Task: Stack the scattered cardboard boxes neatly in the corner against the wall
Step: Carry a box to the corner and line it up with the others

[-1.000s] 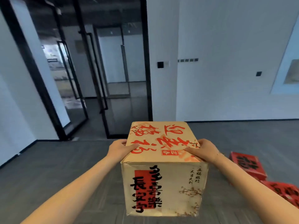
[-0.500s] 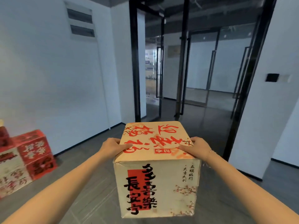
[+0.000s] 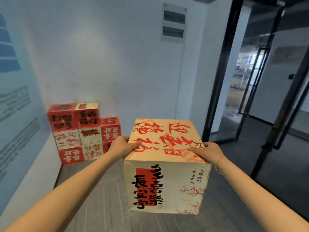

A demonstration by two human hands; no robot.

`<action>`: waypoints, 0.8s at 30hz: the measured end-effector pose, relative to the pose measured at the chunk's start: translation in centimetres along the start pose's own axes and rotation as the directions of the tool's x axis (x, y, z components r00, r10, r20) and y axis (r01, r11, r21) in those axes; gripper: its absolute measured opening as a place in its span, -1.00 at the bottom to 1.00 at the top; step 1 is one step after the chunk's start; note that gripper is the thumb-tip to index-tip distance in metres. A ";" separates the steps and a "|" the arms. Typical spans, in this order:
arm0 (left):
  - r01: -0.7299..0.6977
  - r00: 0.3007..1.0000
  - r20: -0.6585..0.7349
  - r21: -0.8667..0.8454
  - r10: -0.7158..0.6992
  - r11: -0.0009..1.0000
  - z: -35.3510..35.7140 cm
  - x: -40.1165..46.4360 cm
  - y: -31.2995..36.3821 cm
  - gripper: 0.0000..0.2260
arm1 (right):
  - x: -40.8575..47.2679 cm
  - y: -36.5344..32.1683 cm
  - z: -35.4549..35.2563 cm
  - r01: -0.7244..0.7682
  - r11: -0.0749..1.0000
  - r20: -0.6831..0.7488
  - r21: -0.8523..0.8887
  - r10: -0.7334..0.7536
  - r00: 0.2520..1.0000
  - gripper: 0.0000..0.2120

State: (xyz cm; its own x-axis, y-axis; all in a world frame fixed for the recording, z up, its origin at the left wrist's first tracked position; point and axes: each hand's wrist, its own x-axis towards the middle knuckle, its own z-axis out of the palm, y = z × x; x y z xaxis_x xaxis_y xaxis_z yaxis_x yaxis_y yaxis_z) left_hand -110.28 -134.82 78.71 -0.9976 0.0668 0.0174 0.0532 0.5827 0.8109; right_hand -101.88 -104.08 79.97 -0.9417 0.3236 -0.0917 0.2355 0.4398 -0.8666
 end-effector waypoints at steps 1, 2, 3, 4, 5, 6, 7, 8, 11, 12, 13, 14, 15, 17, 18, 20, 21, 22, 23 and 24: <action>0.013 1.000 -0.023 0.002 -0.013 1.000 -0.8 0.7 -0.8 -0.52 | 1.4 -0.6 1.1 0.004 1.000 0.023 -0.005 -0.003 1.000 -0.68; 0.026 0.999 -0.044 0.002 -0.026 1.000 -1.6 1.4 -1.5 -0.53 | 2.7 -1.2 2.2 0.007 1.000 0.042 -0.006 -0.007 0.999 -0.67; 0.038 0.997 -0.063 0.008 -0.037 0.999 -2.3 2.1 -2.4 -0.53 | 3.9 -1.9 3.4 0.013 1.000 0.063 -0.001 -0.013 0.998 -0.66; 0.050 0.996 -0.080 0.026 -0.048 0.998 -3.1 2.8 -3.1 -0.53 | 5.1 -2.5 4.7 0.022 1.000 0.085 0.006 -0.022 0.996 -0.66; 0.062 0.994 -0.094 0.052 -0.057 0.997 -3.8 3.5 -4.1 -0.52 | 6.3 -3.1 6.1 0.033 0.999 0.111 0.012 -0.034 0.993 -0.67; 0.078 0.992 -0.101 0.070 -0.071 0.995 -4.6 4.4 -5.1 -0.52 | 7.4 -3.7 7.5 0.043 0.999 0.137 0.014 -0.045 0.989 -0.68; 0.095 0.991 -0.104 0.073 -0.087 0.993 -5.5 5.4 -6.1 -0.52 | 8.5 -4.3 9.0 0.053 0.998 0.160 0.016 -0.055 0.986 -0.69; 0.114 0.989 -0.104 0.065 -0.107 0.991 -6.4 6.5 -7.0 -0.52 | 9.7 -4.9 10.4 0.059 0.998 0.181 0.019 -0.061 0.982 -0.69; 0.130 0.984 -0.128 0.052 -0.122 0.990 -9.2 10.4 -9.2 -0.58 | 14.0 -6.8 14.9 0.062 0.997 0.226 0.039 -0.069 0.972 -0.67; 0.121 0.984 -0.143 0.064 -0.111 0.991 -10.2 11.8 -9.8 -0.60 | 15.5 -7.6 16.3 0.065 0.997 0.240 0.038 -0.073 0.968 -0.67; 0.120 0.982 -0.158 0.083 -0.106 0.989 -11.0 13.2 -10.4 -0.63 | 16.9 -8.3 17.6 0.066 0.997 0.258 0.035 -0.073 0.964 -0.68; 0.126 0.979 -0.172 0.104 -0.107 0.986 -12.4 15.2 -11.2 -0.66 | 19.0 -9.5 19.3 0.069 0.997 0.274 0.044 -0.078 0.959 -0.70; 0.127 0.979 -0.178 0.131 -0.102 0.983 -13.2 16.6 -11.8 -0.69 | 20.2 -10.4 20.4 0.068 0.996 0.287 0.060 -0.083 0.954 -0.72; 0.142 0.979 -0.169 0.163 -0.114 0.976 -14.8 19.1 -13.0 -0.68 | 22.5 -12.4 22.3 0.047 0.995 0.320 0.093 -0.074 0.944 -0.75; 0.152 0.979 -0.162 0.175 -0.124 0.973 -15.8 20.8 -13.8 -0.68 | 24.1 -13.5 23.6 0.039 0.996 0.331 0.079 -0.063 0.942 -0.75; 0.163 0.978 -0.163 0.185 -0.133 0.969 -17.7 24.1 -14.8 -0.68 | 26.9 -15.5 25.9 0.032 0.998 0.348 0.055 -0.049 0.936 -0.76; 0.167 0.976 -0.167 0.181 -0.137 0.969 -18.5 25.7 -15.2 -0.67 | 28.3 -16.4 26.9 0.026 0.998 0.355 0.053 -0.043 0.934 -0.78; 0.165 0.976 -0.169 0.174 -0.136 0.971 -19.2 27.2 -15.5 -0.67 | 29.6 -17.1 27.7 0.022 0.998 0.358 0.051 -0.039 0.933 -0.79; 0.164 0.976 -0.170 0.166 -0.135 0.972 -19.8 28.6 -15.8 -0.67 | 30.8 -17.6 28.6 0.024 0.998 0.355 0.051 -0.041 0.934 -0.81; 0.167 0.976 -0.169 0.160 -0.140 0.973 -20.2 29.9 -16.2 -0.67 | 31.9 -18.1 29.4 0.029 0.999 0.356 0.043 -0.042 0.934 -0.82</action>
State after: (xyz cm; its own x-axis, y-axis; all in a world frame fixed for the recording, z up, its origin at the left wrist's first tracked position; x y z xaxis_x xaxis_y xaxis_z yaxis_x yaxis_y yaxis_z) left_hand -141.89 -158.64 77.95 -0.9883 -0.1527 0.0023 -0.1077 0.7077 0.6983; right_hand -143.20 -126.32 78.32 -0.9746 -0.0144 -0.2236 0.1979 0.4128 -0.8891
